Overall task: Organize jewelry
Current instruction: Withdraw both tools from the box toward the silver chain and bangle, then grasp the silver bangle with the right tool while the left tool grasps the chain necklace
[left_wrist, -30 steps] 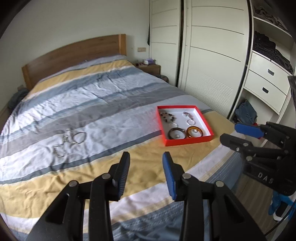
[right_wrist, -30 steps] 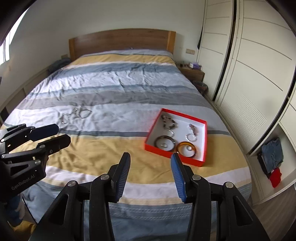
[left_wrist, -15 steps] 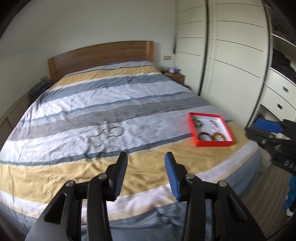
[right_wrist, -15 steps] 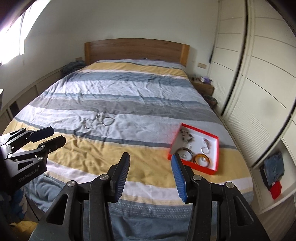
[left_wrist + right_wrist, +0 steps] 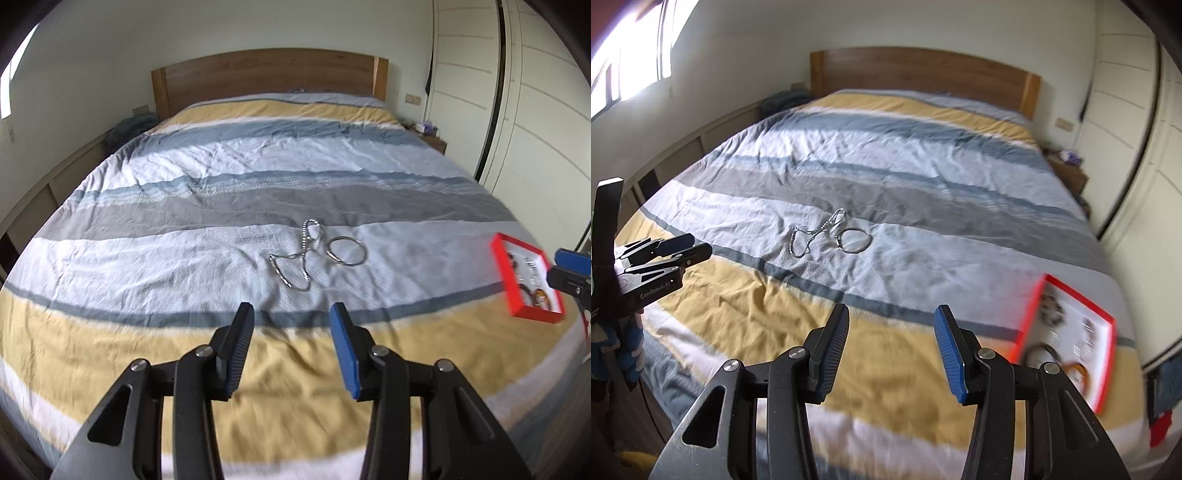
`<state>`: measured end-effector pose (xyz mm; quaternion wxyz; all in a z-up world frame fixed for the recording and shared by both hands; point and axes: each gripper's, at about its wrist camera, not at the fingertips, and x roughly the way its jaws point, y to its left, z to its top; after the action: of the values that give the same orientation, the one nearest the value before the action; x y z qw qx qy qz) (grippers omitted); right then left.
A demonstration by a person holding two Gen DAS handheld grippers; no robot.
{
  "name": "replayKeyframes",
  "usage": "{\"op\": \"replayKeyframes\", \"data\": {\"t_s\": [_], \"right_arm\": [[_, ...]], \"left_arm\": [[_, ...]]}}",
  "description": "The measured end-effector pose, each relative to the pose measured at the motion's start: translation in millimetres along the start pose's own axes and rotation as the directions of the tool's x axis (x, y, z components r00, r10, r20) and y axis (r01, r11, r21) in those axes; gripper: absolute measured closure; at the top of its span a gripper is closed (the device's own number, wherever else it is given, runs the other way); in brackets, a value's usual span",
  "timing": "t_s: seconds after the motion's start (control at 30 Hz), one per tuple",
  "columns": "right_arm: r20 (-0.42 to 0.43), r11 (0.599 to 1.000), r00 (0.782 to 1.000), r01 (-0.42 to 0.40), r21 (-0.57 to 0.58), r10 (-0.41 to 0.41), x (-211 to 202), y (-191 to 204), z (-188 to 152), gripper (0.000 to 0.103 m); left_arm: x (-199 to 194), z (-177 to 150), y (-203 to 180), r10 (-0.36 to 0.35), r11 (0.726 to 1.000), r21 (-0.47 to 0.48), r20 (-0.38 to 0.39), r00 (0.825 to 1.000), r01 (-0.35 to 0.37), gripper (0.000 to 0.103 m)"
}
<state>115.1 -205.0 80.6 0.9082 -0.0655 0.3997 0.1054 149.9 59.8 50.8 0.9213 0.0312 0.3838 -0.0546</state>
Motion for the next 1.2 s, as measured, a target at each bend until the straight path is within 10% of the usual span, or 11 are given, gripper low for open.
{"op": "replayKeyframes", "data": {"t_s": [0.47, 0.97, 1.2], "right_arm": [[-0.097, 0.985, 0.981, -0.171, -0.01, 0.169, 225.8, 6.6, 74.0, 0.067], [-0.167, 0.978, 0.966, -0.204, -0.029, 0.197, 343.9, 20.0, 75.3, 0.08], [-0.131, 0.988, 0.981, -0.148, -0.035, 0.142, 350.8, 20.4, 75.3, 0.097]], "left_arm": [[200.9, 54.3, -4.5, -0.103, 0.987, 0.102, -0.16, 0.982, 0.12, 0.062], [273.2, 46.7, -10.8, -0.11, 0.972, 0.179, -0.233, 0.966, 0.154, 0.064], [272.4, 52.8, -17.1, -0.059, 0.983, 0.162, -0.182, 0.982, 0.09, 0.098]]}}
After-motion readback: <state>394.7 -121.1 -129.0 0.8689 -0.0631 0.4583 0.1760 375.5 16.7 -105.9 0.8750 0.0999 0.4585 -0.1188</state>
